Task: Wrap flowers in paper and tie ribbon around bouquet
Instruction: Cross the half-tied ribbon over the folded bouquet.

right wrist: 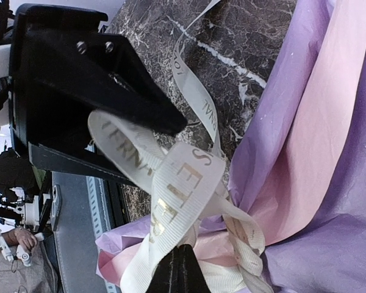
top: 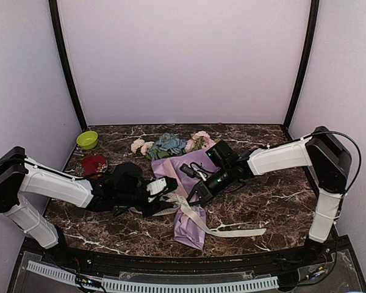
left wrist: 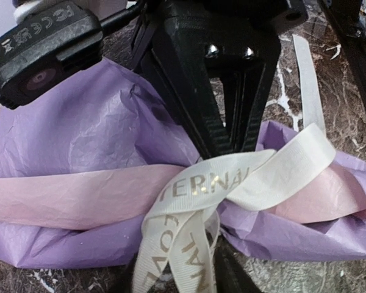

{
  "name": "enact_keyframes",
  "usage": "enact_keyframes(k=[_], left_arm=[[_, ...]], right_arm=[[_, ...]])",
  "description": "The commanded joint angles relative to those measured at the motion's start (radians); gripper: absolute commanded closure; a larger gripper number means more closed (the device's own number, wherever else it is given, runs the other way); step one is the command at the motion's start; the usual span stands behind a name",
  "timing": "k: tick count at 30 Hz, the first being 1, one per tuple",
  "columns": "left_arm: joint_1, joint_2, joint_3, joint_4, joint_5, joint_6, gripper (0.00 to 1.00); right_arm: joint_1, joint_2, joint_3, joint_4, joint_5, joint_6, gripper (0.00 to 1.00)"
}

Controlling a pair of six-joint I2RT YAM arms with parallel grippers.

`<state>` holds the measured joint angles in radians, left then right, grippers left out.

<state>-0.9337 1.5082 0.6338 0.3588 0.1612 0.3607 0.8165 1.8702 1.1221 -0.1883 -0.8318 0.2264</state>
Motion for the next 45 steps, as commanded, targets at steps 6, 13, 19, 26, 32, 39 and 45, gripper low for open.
enact_keyframes(k=[6,13,19,26,32,39,45], left_arm=[[0.006,-0.033,-0.003,-0.004,0.088,-0.043,1.00],[0.007,-0.033,-0.024,-0.052,0.069,-0.068,1.00],[0.006,-0.030,-0.033,-0.044,0.082,-0.080,1.00],[0.007,-0.003,-0.025,-0.019,0.123,-0.108,1.00],[0.007,0.038,-0.005,-0.006,0.173,-0.127,1.00],[0.006,0.092,0.014,0.022,0.163,-0.146,1.00],[0.006,0.120,0.018,0.055,0.158,-0.154,1.00]], right_arm=[[0.003,-0.024,0.024,-0.024,0.099,0.010,1.00],[-0.026,-0.075,-0.027,0.026,0.223,0.121,1.00],[-0.025,-0.123,-0.059,0.043,0.323,0.173,1.00],[-0.024,-0.145,-0.061,0.056,0.406,0.216,1.00],[-0.019,-0.139,-0.087,0.150,0.323,0.250,1.00],[-0.021,-0.116,-0.127,0.228,0.325,0.293,0.99],[-0.020,-0.086,-0.118,0.275,0.293,0.310,0.91]])
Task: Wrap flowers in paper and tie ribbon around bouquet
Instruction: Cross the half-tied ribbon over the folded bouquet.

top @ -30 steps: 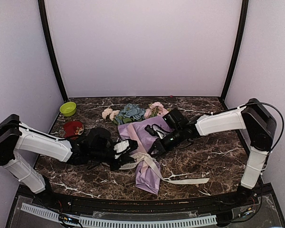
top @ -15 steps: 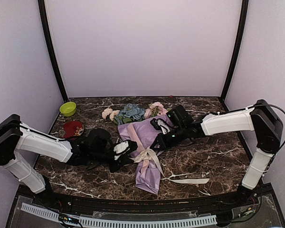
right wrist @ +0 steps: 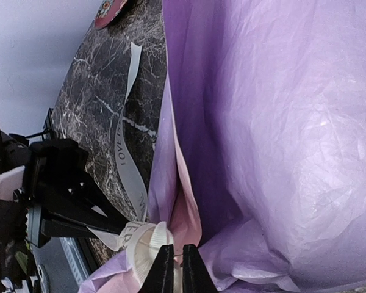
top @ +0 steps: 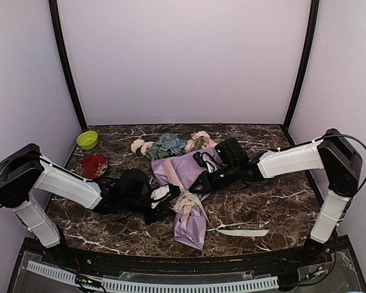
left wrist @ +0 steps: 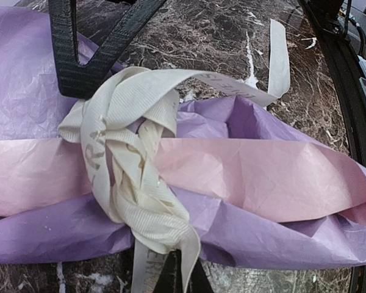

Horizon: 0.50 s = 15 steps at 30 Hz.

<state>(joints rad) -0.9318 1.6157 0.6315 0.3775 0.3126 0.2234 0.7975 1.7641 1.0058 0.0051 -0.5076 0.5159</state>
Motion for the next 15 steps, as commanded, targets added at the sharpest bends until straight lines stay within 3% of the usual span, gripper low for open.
enact_keyframes(k=[1,5,15], left_arm=[[0.004,0.013,0.020,0.039,0.009,-0.017,1.00],[0.004,0.014,0.012,0.044,0.008,-0.018,1.00],[0.004,0.010,0.008,0.041,0.013,-0.023,1.00]], right_arm=[[0.000,0.021,0.002,0.079,-0.037,0.018,0.90],[0.000,0.034,0.014,0.068,-0.065,0.008,0.89],[0.002,0.093,0.073,0.020,-0.122,-0.022,0.71]])
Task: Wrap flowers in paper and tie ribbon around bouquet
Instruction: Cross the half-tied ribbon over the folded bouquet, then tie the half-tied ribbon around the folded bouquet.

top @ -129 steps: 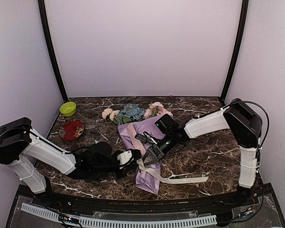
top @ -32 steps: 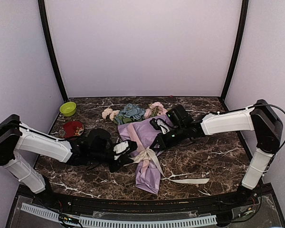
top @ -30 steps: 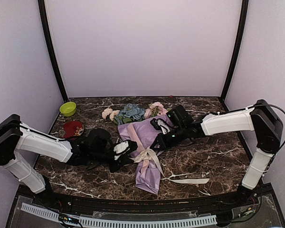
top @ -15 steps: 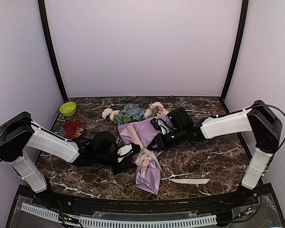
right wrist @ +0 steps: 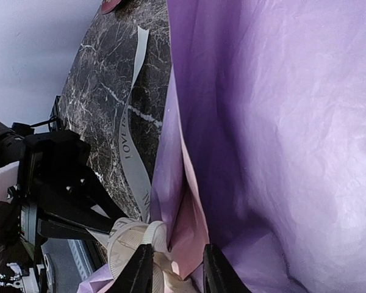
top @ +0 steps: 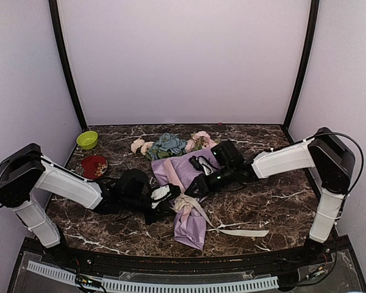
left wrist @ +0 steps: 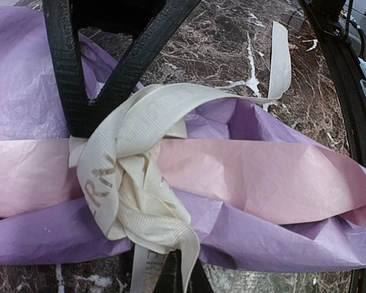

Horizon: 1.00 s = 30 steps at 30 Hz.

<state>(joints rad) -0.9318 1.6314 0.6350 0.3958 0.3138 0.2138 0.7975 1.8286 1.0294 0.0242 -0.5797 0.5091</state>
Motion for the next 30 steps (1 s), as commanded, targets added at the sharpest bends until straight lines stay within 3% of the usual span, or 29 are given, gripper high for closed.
enact_keyframes(k=[1,3,9,21,30], left_arm=[[0.004,-0.007,0.005,0.022,0.011,-0.014,1.00],[0.004,-0.006,0.004,0.019,0.011,-0.014,1.00],[0.004,-0.011,-0.002,0.014,0.006,-0.013,1.00],[0.004,-0.032,-0.034,0.010,-0.003,-0.014,1.00],[0.006,-0.063,-0.065,0.049,-0.055,-0.051,1.00]], right_arm=[[0.002,0.030,0.055,0.003,-0.056,-0.015,0.71],[0.002,0.031,0.058,0.007,-0.070,-0.014,0.74],[0.002,0.016,0.052,0.021,-0.082,-0.010,1.00],[-0.008,-0.122,0.002,-0.053,0.226,-0.003,1.00],[-0.022,-0.226,-0.087,-0.104,0.324,0.023,1.00]])
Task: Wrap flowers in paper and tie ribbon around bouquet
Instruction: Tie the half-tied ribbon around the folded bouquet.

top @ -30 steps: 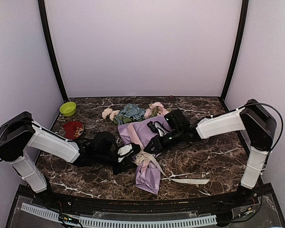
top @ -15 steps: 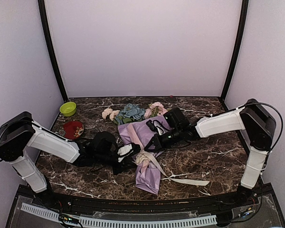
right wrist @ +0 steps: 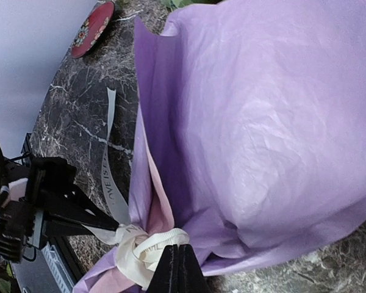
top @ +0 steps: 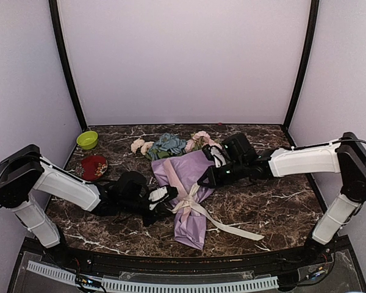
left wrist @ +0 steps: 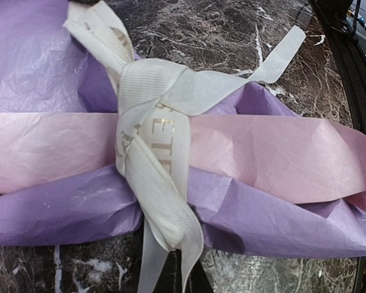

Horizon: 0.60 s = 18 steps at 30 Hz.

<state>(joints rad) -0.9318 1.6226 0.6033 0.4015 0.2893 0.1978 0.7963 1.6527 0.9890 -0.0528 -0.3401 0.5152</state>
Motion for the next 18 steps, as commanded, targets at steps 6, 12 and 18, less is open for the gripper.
enact_keyframes(k=[6,12,18], left_arm=[[0.023,-0.097,-0.073,0.092,-0.017,-0.079,1.00],[0.077,-0.081,-0.069,0.044,-0.019,-0.131,1.00],[0.103,-0.084,-0.088,0.036,-0.015,-0.163,1.00]], right_arm=[[-0.072,-0.136,-0.159,-0.036,0.108,0.042,1.00],[-0.162,-0.217,-0.351,0.015,0.119,0.108,1.00],[-0.286,-0.266,-0.494,0.078,0.107,0.164,1.00]])
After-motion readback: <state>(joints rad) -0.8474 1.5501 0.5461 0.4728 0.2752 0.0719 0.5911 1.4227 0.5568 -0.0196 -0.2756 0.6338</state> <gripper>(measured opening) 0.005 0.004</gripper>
